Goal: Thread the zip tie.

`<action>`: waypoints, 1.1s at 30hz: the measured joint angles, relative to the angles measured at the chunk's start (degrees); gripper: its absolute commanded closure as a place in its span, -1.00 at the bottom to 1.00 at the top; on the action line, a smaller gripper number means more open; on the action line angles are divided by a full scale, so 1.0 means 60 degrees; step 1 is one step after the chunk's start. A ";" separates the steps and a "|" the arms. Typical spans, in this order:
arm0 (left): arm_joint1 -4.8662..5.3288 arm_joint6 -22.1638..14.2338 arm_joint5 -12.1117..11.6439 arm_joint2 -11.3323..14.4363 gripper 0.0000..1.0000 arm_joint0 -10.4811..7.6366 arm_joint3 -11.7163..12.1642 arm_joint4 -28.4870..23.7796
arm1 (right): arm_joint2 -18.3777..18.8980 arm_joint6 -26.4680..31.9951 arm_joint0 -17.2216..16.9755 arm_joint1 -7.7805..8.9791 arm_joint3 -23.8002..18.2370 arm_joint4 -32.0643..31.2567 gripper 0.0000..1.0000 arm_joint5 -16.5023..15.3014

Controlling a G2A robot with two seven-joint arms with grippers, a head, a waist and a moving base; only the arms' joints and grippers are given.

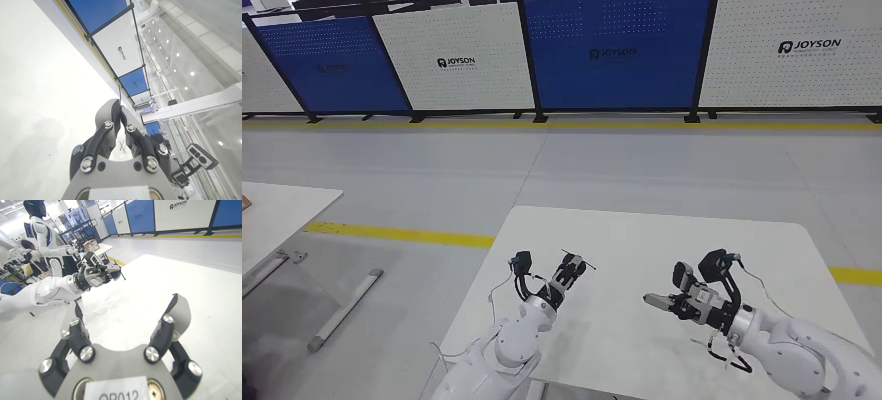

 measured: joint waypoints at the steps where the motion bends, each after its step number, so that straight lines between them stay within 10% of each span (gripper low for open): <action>1: 0.0000 0.0001 0.0000 0.0000 1.00 0.0000 0.0000 0.0000 | 0.0094 0.0046 -0.0035 0.0013 0.0039 -0.0054 -1.00 -0.0038; 12: 0.0000 0.0001 0.0000 0.0000 1.00 0.0000 0.0000 0.0000 | 0.1650 0.0473 -0.0797 0.1050 0.0427 -0.1707 -1.00 -0.0027; 24: -0.0011 0.0013 -0.0012 -0.0002 1.00 -0.0019 -0.0069 0.0021 | 0.2029 0.0538 -0.1160 0.1128 0.0298 -0.1303 -1.00 0.0328; 29: -0.0001 0.0275 -0.0543 -0.0160 1.00 0.0377 -0.1273 0.0221 | 0.2030 0.0538 -0.1161 0.1128 0.0298 -0.1303 -1.00 0.0329; 33: 0.0087 0.0279 -0.1234 -0.0535 1.00 0.1251 -0.2834 0.0411 | 0.2030 0.0538 -0.1161 0.1128 0.0298 -0.1303 -1.00 0.0329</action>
